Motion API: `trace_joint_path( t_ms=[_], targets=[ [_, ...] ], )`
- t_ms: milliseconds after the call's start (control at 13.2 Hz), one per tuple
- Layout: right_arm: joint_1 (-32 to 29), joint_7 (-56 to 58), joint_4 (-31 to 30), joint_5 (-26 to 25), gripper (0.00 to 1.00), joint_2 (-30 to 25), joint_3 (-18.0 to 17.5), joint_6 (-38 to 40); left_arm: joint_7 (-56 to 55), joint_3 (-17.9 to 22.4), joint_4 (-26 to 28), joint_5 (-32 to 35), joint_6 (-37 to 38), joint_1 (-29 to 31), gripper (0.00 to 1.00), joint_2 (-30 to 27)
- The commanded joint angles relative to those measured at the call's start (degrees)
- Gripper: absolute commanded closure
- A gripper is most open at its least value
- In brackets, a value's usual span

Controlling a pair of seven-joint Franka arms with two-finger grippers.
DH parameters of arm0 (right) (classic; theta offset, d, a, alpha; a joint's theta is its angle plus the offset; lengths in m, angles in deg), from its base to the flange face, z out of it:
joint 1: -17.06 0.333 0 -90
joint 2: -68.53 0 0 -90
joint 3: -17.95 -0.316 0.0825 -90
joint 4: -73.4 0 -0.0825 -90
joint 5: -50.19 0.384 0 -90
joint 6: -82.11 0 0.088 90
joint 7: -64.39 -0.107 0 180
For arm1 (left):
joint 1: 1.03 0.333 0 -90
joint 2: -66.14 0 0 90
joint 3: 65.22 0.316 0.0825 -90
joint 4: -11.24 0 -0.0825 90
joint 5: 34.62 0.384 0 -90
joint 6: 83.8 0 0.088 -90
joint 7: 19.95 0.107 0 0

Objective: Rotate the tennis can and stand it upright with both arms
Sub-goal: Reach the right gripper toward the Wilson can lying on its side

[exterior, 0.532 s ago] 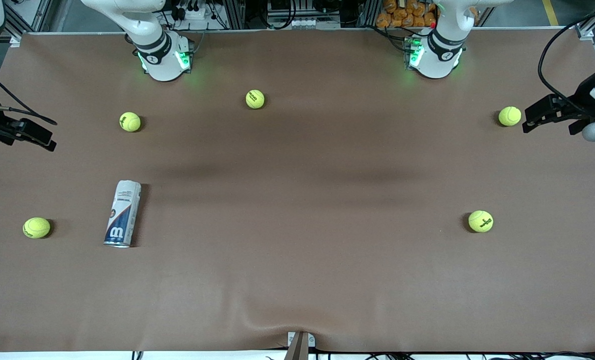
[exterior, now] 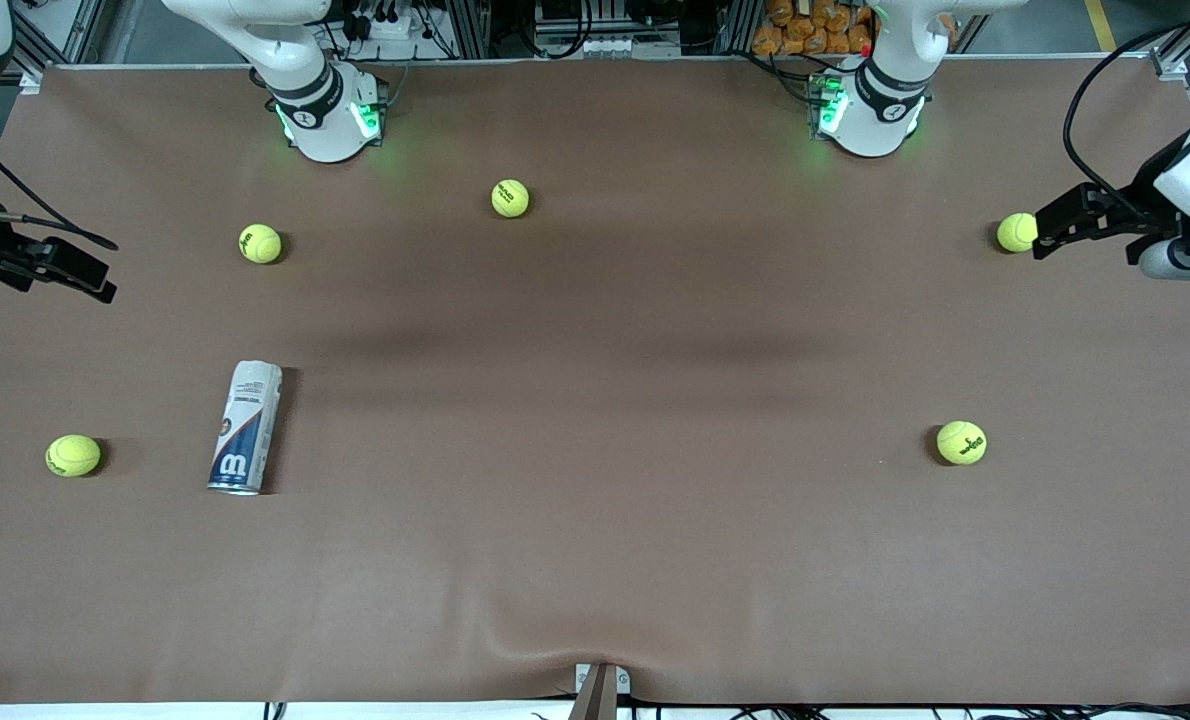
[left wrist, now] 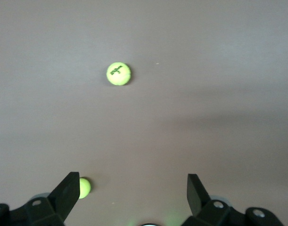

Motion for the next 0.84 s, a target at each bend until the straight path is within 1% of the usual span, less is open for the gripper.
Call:
trace_joint_path(
  t_ms=[0,152,304,456,532,684,759],
  targets=[
    [1.0,0.0,1.6,0.2,0.00,3.0,0.1,0.4,-1.9,-1.5,-0.8,2.0,1.4,-0.4,0.00,0.6],
    [3.0,0.1,3.3,-0.4,0.00,7.2,0.1,0.4,-2.8,-1.6,-0.8,1.8,1.3,-0.3,0.00,0.7],
    [6.9,-0.5,6.6,-0.7,0.00,12.2,0.1,0.4,-2.9,-1.6,-0.4,1.5,1.3,-0.2,0.00,0.7],
    [10.2,-0.6,7.2,-0.9,0.00,15.8,0.1,0.4,-2.9,-1.6,-0.1,1.4,1.1,0.0,0.00,0.7],
    [11.0,-0.6,7.2,-0.9,0.00,17.4,0.1,0.3,-2.9,-1.6,0.1,1.4,1.0,0.1,0.00,0.7],
    [11.1,0.3,7.9,-1.0,0.00,23.3,0.1,-2.0,-2.7,-1.6,0.1,1.5,0.8,0.2,0.00,0.7],
    [10.1,2.0,7.9,-0.8,0.00,24.0,0.2,-2.5,-2.8,-1.6,0.1,1.5,0.8,0.2,0.00,0.8]
  ],
)
